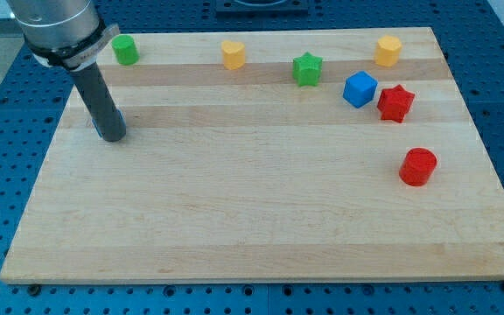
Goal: Nudge the green star
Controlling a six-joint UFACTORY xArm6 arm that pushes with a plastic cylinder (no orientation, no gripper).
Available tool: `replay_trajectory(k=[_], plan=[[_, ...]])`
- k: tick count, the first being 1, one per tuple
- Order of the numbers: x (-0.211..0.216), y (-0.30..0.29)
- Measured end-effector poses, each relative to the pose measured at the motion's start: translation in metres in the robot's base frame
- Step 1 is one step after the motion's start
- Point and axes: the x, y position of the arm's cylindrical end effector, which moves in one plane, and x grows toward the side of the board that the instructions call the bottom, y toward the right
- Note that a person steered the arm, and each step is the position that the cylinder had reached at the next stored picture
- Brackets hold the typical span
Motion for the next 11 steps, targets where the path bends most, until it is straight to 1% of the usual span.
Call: replay_trajectory(k=[1, 2, 3, 4, 5, 6, 7, 8, 9, 11], plan=[[-0.002, 0.010], [-0.015, 0.075], [-0.039, 0.113], [-0.075, 0.152], [-0.098, 0.181], [-0.135, 0.219], [-0.144, 0.274], [-0.154, 0.305], [-0.157, 0.315], [-0.157, 0.315]])
